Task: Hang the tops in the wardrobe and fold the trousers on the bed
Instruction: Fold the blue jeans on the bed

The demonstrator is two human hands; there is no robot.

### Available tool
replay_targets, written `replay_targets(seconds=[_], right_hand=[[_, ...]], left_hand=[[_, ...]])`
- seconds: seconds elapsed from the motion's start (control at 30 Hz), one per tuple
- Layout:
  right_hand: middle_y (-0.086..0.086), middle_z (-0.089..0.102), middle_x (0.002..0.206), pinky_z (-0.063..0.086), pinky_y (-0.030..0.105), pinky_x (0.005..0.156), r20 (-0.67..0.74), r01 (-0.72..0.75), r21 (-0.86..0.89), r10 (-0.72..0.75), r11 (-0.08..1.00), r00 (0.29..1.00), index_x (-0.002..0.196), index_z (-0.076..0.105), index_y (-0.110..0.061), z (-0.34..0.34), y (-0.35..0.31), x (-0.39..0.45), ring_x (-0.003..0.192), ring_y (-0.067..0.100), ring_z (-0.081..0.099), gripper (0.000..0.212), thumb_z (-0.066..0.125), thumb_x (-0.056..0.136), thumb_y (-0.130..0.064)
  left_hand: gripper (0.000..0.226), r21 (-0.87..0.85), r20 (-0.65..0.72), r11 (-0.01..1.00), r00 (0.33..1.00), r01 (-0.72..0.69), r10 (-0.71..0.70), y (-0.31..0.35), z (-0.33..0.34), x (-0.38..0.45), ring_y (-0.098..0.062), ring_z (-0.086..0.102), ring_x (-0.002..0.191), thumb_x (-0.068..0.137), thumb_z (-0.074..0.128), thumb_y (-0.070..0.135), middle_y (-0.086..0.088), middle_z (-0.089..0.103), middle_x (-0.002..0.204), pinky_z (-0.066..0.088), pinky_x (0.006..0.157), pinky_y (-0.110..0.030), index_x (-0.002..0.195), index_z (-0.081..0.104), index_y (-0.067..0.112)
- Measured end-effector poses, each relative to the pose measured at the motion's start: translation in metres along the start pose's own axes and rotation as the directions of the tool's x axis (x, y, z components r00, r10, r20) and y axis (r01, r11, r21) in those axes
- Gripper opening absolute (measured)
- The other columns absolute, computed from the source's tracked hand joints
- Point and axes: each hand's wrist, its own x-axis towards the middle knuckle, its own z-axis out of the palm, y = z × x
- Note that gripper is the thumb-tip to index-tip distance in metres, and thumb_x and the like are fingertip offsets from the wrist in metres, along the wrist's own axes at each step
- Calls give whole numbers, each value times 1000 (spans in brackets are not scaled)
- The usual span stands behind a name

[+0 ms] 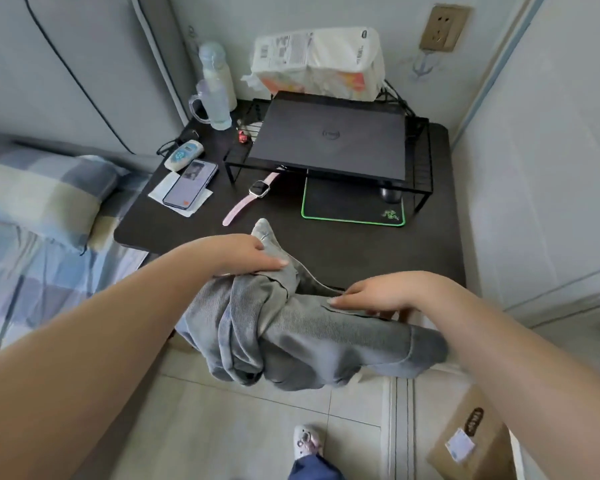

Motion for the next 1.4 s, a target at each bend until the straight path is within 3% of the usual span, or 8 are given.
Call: replay_targets(seconds=[0.23,0.37,0.47,0.6,0.77,0.97,1.27,1.4], right_hand=[[-5,59,113,58,29,63,9,48,55,-49,997,999,129,49,-28,0,5,22,87,10,63,60,53,81,-64],[-11,58,105,55,27,60,-105,120,195,-101,974,989,135,43,-27,-5,-2,23,87,6,64,62,52,84,-62],[3,67,111,56,35,80,-154,247,709,-196,660,968,124,53,-24,-10,-32,23,92,13,68,51,53,86,-58],[4,70,87,57,35,82,-248,333,864,-256,377,934,105,64,-20,-9,-86,10,77,17,69,40,65,82,-52],[-13,63,57,43,15,46,-450,555,796,-377,240,809,109,59,-15,20,-135,-21,46,-1,54,16,54,93,-13],[-2,61,122,44,20,94,-657,844,435,-530,315,536,141,43,-18,78,-205,-85,94,-2,57,52,50,91,-6],[-3,60,123,40,22,103,-597,969,58,-770,240,226,130,51,-16,193,-298,-176,117,4,52,50,49,81,-9],[-11,62,110,45,15,90,-565,978,-36,-811,208,152,134,49,-19,226,-325,-200,100,-2,57,46,55,89,-13]], left_hand=[[10,-281,-317,937,942,-208,114,0,8,-4,-7,58,86,78,76,33,13,63,86,37,65,-14,85,70,29],[21,-343,-452,901,888,-266,90,0,5,-23,4,55,67,74,77,41,13,61,74,36,57,-15,72,66,23],[23,-345,-498,873,855,-345,141,2,5,-48,11,53,62,71,78,42,21,61,67,38,53,-9,68,63,26],[21,-302,-537,834,805,-462,251,0,8,-91,4,52,59,70,81,36,19,62,70,40,56,-10,68,61,30],[42,-416,-511,740,809,-529,291,-37,27,-149,2,61,70,71,83,32,15,68,81,46,65,-11,98,53,42],[105,-741,-638,437,739,-511,-216,-74,38,-210,-19,65,96,57,65,61,-5,63,99,52,93,-41,148,23,32],[44,-591,-708,648,694,-481,-130,-139,46,-352,-19,67,86,75,65,50,-14,71,92,53,89,-43,94,70,11],[27,-617,-784,462,548,-637,-291,-171,76,-390,-19,67,83,87,62,42,-12,73,89,54,89,-45,82,72,17]])
